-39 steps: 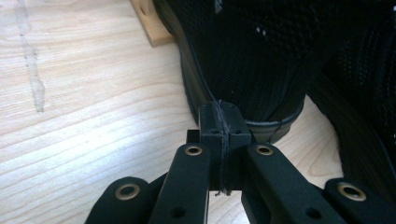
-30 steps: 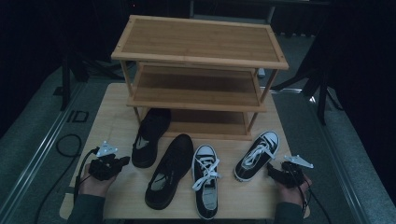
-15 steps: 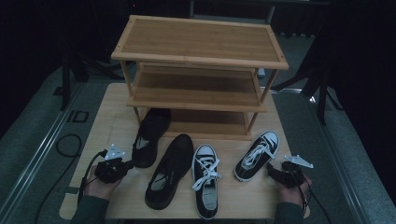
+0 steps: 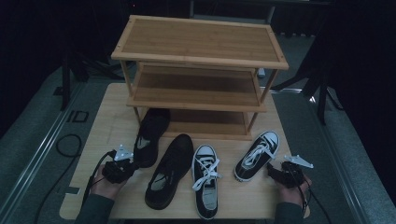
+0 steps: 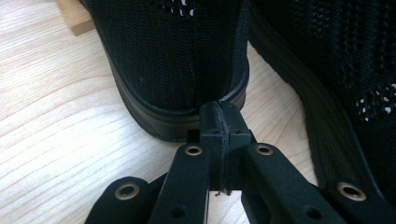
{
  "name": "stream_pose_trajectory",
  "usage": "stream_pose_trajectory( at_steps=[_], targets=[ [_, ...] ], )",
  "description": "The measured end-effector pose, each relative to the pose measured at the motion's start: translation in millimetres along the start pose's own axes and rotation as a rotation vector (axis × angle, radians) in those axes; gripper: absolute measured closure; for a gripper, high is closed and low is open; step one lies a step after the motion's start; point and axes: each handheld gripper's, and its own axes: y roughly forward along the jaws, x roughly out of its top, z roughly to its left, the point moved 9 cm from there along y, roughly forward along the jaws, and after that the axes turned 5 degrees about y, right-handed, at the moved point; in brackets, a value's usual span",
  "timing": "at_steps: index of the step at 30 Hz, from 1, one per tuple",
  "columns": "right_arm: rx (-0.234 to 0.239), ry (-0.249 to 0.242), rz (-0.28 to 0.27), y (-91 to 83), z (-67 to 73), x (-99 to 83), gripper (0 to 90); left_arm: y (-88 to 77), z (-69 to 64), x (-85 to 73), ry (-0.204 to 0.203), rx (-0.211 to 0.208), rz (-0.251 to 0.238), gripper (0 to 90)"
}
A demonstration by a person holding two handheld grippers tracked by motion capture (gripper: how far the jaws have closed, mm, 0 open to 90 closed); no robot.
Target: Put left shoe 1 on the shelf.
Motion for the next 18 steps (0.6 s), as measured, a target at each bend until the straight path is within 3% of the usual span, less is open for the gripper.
stream_pose_trajectory(
  at_steps=[9,18],
  targets=[
    [0.000,0.000,0.000,0.0,0.0,0.0,27.5,-0.8,-3.2,12.2,0.009,0.017,-0.027,89.7],
    [0.000,0.000,0.000,0.0,0.0,0.0,27.5,6.4,-9.4,6.3,0.047,0.040,0.020,89.7]
  ],
)
